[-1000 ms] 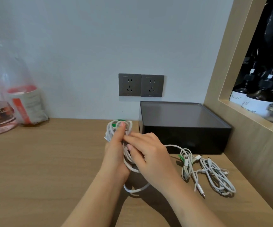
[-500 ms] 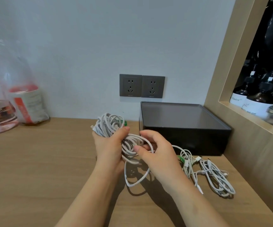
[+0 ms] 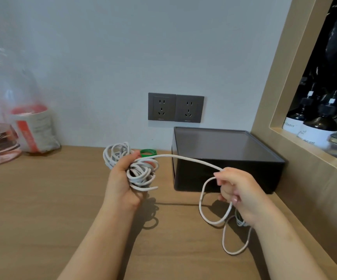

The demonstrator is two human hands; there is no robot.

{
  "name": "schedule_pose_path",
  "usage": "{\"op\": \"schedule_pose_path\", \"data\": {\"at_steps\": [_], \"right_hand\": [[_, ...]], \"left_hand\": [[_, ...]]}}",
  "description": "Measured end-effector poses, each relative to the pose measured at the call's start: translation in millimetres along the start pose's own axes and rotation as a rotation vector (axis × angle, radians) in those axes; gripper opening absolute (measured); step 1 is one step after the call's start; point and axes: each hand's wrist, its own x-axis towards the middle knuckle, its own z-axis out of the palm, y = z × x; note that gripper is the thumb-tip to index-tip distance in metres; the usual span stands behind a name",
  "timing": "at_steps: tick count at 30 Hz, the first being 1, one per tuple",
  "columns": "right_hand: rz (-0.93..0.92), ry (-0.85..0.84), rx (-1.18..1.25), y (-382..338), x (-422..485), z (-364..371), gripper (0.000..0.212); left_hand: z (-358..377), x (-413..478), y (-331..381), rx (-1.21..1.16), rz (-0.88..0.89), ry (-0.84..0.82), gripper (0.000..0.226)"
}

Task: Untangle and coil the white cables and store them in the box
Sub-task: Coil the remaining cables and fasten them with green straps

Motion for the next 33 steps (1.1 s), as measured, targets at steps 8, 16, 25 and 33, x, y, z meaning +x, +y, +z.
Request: {"op": "schedule_pose_path", "data": {"at_steps": [8, 16, 25, 33], "right_hand": [[0.111, -0.132, 0.207, 6, 6, -24, 0.038], [-0.073, -0.071, -0.670, 8, 2, -12, 0.024], [-0.143, -0.091, -0.860, 16, 1, 15, 0.022], [-0.152, 0.186, -0.449, 9, 2, 16, 0.026]], "left_hand": [[2, -2, 8, -0.275, -0.095, -0.082, 0.009], [-6, -4, 9, -0.149, -0.187, -0.370, 0.052], [0, -12, -6, -0.055, -0.378, -0.785, 0.023], [0, -12, -8, 0.554, -0.273, -0.572, 0.043]]}}
